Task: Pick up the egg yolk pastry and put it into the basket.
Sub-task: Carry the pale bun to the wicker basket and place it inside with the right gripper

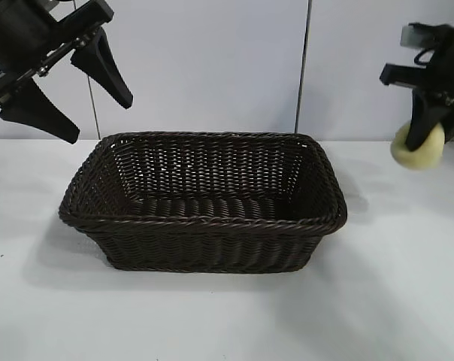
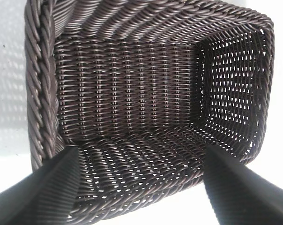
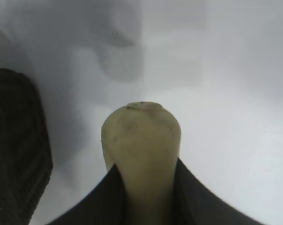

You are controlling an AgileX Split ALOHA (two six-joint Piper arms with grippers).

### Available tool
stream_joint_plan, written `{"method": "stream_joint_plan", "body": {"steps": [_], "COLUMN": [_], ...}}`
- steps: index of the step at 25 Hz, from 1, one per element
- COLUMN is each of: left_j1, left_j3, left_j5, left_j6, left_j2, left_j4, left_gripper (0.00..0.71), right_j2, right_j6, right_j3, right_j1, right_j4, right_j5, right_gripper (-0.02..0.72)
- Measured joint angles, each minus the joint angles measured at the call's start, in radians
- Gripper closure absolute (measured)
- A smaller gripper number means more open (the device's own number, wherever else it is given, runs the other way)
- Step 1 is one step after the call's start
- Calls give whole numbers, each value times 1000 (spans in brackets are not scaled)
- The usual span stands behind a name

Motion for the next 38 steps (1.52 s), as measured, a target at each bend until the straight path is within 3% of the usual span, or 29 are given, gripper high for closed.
{"method": "stream_joint_plan", "body": {"steps": [10,14,27,38], "left_j1": [0,0,0,0], "left_j3": [0,0,0,0], "left_j5": [7,7,18,18], "left_j6": [0,2,5,6], "left_j2": [0,0,0,0], "left_j4": [0,0,0,0], "left_gripper": [175,175,175,175], "right_j2": [0,0,0,3], "right_j6": [-19,-19,0,25], "right_j3": [0,0,0,0], "right_j1": [0,31,283,413], "right_j4": [115,111,104,105], "right_j5": [22,22,21,-45], "right_gripper": [547,547,547,547]}}
